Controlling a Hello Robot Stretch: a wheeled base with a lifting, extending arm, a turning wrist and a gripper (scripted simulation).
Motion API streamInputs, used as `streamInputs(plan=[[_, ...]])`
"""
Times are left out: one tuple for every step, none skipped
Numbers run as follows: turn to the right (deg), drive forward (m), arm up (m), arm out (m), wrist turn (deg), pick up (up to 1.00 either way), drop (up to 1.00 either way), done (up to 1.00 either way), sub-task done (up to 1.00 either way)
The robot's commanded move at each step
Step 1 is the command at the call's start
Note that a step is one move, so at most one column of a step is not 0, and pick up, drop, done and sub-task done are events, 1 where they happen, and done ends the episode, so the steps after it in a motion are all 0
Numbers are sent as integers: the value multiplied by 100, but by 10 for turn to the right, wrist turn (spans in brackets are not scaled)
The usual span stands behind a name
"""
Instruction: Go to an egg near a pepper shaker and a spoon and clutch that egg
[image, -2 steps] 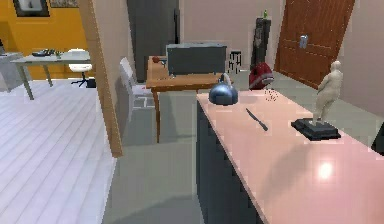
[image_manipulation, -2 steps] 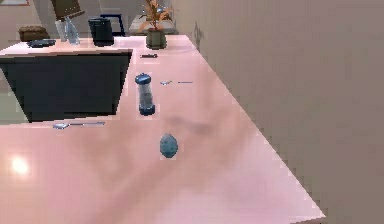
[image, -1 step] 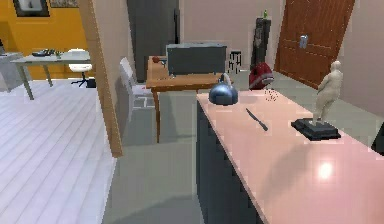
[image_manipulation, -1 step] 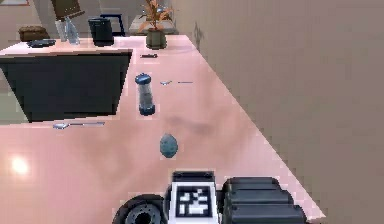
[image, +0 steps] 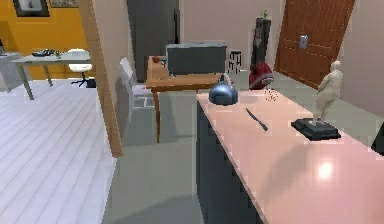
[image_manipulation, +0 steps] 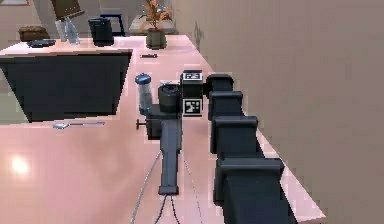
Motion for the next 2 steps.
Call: streamInputs(plan=[[0, 0, 0, 0, 450, 0, 0, 0, 0], [0, 0, 0, 0, 450, 0, 0, 0, 0]])
